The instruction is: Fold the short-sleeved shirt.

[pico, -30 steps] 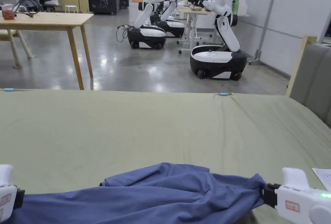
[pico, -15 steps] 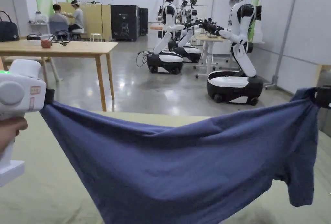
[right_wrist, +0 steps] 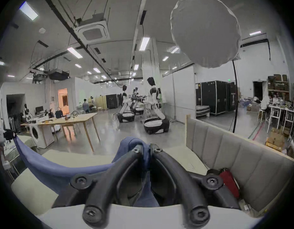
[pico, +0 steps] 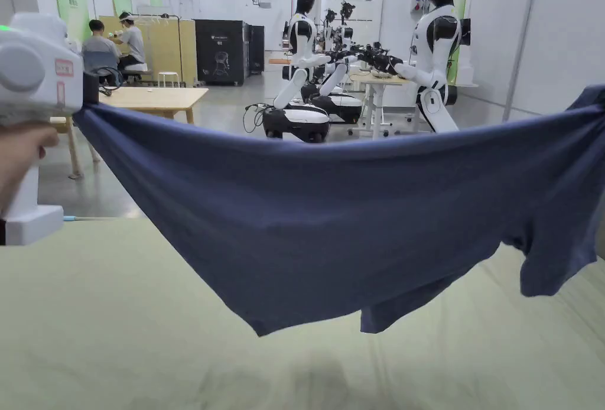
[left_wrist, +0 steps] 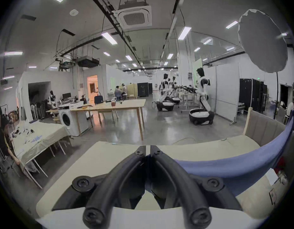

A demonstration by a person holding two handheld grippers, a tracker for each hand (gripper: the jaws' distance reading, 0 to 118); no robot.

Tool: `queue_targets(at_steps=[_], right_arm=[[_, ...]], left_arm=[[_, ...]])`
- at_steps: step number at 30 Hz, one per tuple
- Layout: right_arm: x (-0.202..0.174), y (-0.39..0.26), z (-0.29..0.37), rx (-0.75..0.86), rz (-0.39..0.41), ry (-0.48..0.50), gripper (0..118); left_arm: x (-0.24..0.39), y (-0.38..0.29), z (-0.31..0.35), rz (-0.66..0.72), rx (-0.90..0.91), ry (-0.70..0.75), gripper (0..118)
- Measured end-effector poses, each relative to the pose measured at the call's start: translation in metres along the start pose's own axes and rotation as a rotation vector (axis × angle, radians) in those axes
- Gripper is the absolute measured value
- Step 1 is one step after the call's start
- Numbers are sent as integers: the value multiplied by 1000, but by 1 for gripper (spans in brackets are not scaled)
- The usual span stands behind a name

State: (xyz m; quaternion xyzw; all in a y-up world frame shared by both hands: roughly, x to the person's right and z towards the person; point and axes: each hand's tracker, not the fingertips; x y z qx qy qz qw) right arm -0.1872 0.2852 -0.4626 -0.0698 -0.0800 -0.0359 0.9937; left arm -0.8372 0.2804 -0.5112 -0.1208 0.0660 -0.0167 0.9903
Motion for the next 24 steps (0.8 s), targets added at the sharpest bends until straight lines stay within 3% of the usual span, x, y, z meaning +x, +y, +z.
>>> queue_targets(at_steps=[4,8,13,16,18,21,24], right_arm=[[-1,-66,-37,-119,12,-4,9],[3,-131,-55,-140,-37,-39,9],[23,-175,-26,-158,-40,-30,9],[39,-204,20,-208,2,35,9],[46,-234,57,-257,84,52,9],[53,-287,108,-345,190,44,9],[59,-344,139,-479,191,50,9]], left_arm=[[9,-74,-30,30,-57,-10,2],[17,-140,-51,70,-147,-14,2],[13,-176,-20,71,-173,-48,2],[5,-208,31,-2,-159,-94,2],[-1,-234,67,-64,-209,-106,2],[-16,-289,115,-45,-328,-131,2],[-25,-352,141,-2,-478,-148,2]])
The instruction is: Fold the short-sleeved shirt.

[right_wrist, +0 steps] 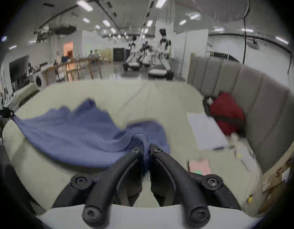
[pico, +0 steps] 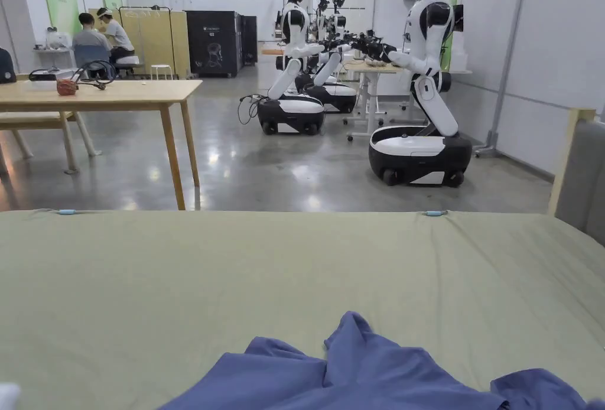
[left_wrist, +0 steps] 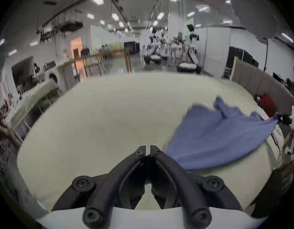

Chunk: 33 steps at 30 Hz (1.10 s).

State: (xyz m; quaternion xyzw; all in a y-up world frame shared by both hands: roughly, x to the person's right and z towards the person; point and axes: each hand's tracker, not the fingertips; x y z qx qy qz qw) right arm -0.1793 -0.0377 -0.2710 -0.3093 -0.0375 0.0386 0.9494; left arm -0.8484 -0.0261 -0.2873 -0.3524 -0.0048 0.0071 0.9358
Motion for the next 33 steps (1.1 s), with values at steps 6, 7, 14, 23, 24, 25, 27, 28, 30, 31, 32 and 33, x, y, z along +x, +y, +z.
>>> queue_targets(at_steps=[6,7,14,23,24,25,27,28,30,31,32,33], right_arm=[[-1,-56,-19,-100,-68,9,23],[-5,-48,-12,-95,-68,-4,61],[-120,28,83,328,0,132,111],[-216,28,96,428,49,171,1],[-217,28,93,399,31,230,1],[-218,26,92,384,20,246,1],[-219,19,90,389,31,227,1],[-219,20,86,375,34,227,1],[-215,13,81,337,16,243,1],[-215,9,78,325,14,244,1],[-217,9,72,304,17,244,1],[-217,6,67,283,19,244,1]], left_arm=[[-2,-47,7,29,-37,66,65],[4,-42,17,2,-26,89,105],[85,-3,90,-120,328,40,112],[89,-24,83,-192,384,98,0],[79,-25,82,-172,339,70,0],[70,-31,81,-135,319,67,0],[46,-39,76,-89,266,106,0],[35,-43,72,-73,234,122,0],[12,-56,65,-22,180,142,0],[1,-61,59,5,151,140,12],[-10,-65,52,24,117,127,37],[-17,-72,46,47,99,117,82]])
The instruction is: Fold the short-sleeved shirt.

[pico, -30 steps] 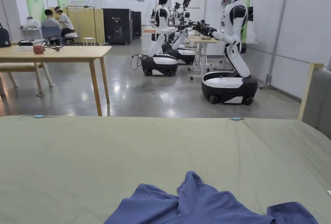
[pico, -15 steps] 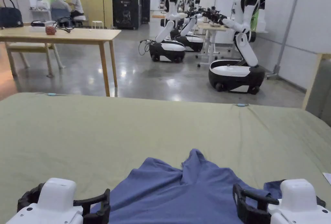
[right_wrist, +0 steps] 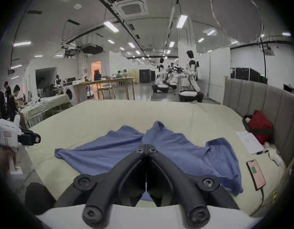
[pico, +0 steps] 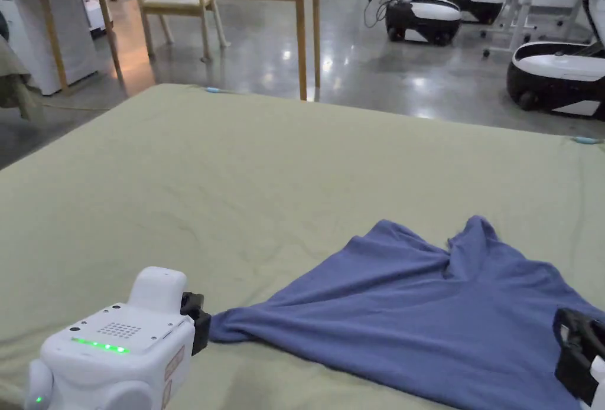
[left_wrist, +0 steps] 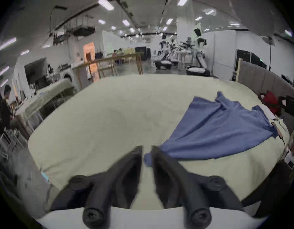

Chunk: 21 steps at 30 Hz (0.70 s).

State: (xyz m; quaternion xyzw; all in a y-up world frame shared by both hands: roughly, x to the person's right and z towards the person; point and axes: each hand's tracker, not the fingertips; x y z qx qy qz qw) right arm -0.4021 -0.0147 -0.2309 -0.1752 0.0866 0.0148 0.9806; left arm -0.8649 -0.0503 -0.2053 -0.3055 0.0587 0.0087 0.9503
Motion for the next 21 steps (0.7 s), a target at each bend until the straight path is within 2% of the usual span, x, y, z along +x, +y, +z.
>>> queue_targets(at_steps=[1,2,3,4,7,9,12,14,16,17,18,19,21], right_arm=[[1,-4,-3,-12,-2,-1,1],[1,-6,-8,-28,-5,1,1],[1,-9,-14,-48,-9,3,1],[1,-11,-18,-62,-10,2,1],[0,-16,-31,-95,-5,0,1],[1,-19,-40,-117,0,-7,1],[4,-20,-54,-148,9,-12,1],[8,-20,-62,-162,9,-17,1],[17,-15,-75,-180,4,-22,1],[22,-13,-82,-188,8,-29,1],[30,-8,-93,-195,17,-33,1],[38,-5,-103,-201,21,-39,1],[59,7,-136,-237,27,-52,2]], left_arm=[[-6,-3,-9,9,-25,7,82],[-11,-6,-18,12,-45,10,97],[-11,-9,-29,8,-93,17,118],[-15,-6,-34,3,-43,-1,117],[-20,-2,-72,35,-151,-32,118],[2,-5,-71,27,-158,-51,117],[3,0,-104,1,-199,-75,111],[7,3,-121,-2,-254,-115,95],[1,1,-140,8,-300,-170,64],[2,2,-142,5,-300,-155,56],[1,6,-139,-24,-288,-176,38],[1,8,-136,-46,-275,-221,8],[32,17,-99,-68,-231,-188,5]])
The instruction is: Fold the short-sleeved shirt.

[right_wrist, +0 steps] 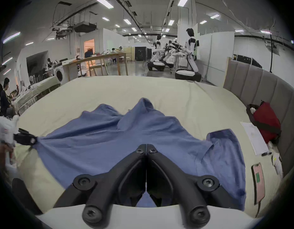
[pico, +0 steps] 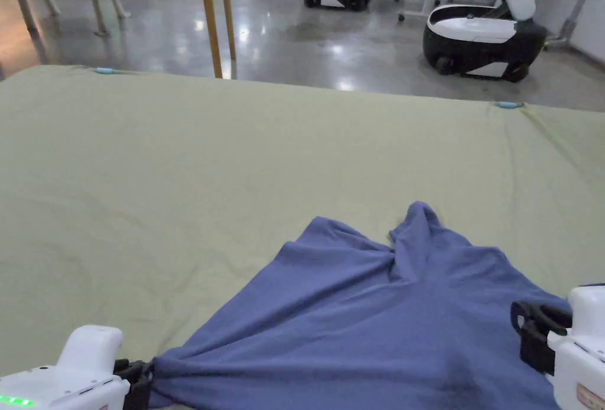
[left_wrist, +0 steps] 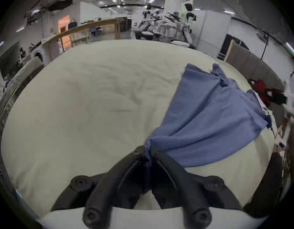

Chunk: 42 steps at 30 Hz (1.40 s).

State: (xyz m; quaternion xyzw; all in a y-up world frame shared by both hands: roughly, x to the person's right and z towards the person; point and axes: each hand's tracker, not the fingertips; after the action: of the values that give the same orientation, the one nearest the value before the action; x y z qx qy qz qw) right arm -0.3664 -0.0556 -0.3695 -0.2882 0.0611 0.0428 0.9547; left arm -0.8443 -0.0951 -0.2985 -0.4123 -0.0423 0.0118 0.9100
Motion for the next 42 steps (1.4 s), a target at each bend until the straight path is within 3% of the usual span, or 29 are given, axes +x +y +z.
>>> queue_targets(at_steps=[1,2,3,4,5,12,14,15,16,17,18,19,21,22,28,34,42], right_arm=[[8,8,-15,-17,8,-8,14],[21,20,-37,-45,14,-17,35],[31,30,-57,-80,13,-15,68],[40,39,-78,-114,19,-11,110],[48,47,-100,-149,27,-16,118],[76,64,-207,-264,54,-17,118],[73,60,-219,-352,48,8,110],[72,56,-225,-396,52,22,88],[72,52,-228,-429,46,34,43],[69,50,-220,-378,37,34,38],[68,53,-207,-311,40,49,17],[67,54,-203,-330,27,78,4],[60,54,-183,-274,72,24,4],[55,58,-159,-233,74,43,4],[54,95,-73,-100,24,71,4],[64,170,22,82,88,20,4],[106,292,118,284,49,-60,4]], left_arm=[[8,1,7,-13,7,5,5],[9,6,14,-9,-1,-18,5],[1,13,18,-2,20,-16,5],[3,15,25,13,52,-16,5],[5,18,30,29,51,-33,5],[4,29,21,24,23,-13,5],[5,31,17,21,12,3,5],[5,29,14,15,7,10,5],[5,29,12,11,5,16,5],[5,30,11,10,4,17,5],[2,29,9,15,5,11,5],[0,27,7,20,5,11,5],[1,30,5,14,5,22,5],[1,32,4,9,5,25,5],[10,61,14,6,54,15,5],[14,147,57,-23,199,-17,5],[36,282,123,-66,419,70,4]])
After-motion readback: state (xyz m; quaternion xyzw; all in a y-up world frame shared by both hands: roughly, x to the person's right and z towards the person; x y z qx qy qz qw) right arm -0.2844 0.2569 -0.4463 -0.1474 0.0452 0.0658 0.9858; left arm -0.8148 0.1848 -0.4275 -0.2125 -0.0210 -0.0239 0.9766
